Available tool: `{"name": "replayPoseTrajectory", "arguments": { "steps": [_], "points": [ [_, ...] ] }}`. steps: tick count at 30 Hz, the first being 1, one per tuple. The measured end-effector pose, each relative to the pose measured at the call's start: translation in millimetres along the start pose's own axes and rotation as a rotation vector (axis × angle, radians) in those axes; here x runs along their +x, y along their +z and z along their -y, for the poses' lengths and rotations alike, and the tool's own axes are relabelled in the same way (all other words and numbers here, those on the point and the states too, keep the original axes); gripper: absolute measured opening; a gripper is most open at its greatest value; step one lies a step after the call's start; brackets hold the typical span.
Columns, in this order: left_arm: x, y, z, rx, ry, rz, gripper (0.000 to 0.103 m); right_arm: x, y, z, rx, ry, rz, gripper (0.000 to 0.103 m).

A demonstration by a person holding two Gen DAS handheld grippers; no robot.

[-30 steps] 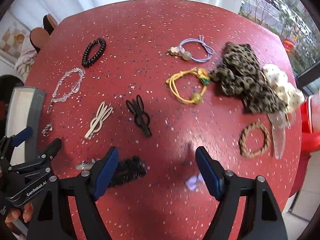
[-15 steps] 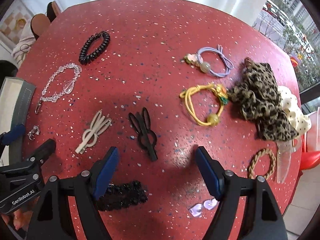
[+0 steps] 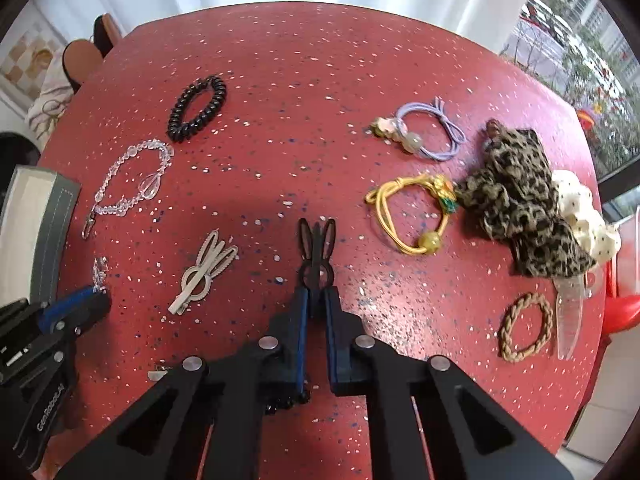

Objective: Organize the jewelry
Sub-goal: 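Grasp the silver charm with the left tool while the right tool grasps the black bunny clip, then carry the silver charm and bunny clip over the white tray with both tools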

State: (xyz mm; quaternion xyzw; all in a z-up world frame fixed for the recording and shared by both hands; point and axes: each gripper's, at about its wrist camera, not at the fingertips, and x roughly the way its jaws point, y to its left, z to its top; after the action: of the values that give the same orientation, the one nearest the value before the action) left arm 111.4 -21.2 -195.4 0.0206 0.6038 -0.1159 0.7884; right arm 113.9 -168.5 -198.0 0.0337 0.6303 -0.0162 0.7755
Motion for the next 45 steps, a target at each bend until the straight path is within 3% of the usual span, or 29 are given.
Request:
{"name": "replayPoseTrajectory", "arguments": {
  "steps": [5,21,31,45],
  "points": [
    [-22,-6,0,-0.019,-0.066,0.011,0.009,-12,-7,17,0.097,0.064,0.002,0.009],
    [-76,-53,13,0.039,-0.128,0.010,0.009,-63,-73,49,0.227,0.200,-0.018,0.009],
    [-101,-83,0,0.067,-0.129,0.011,0.009,-80,-95,18,0.212,0.216,-0.038,0.009],
    [-126,-109,-58,-0.038,-0.094,0.035,0.009,-96,-99,-36,0.140,0.233,-0.043,0.009]
  ]
}}
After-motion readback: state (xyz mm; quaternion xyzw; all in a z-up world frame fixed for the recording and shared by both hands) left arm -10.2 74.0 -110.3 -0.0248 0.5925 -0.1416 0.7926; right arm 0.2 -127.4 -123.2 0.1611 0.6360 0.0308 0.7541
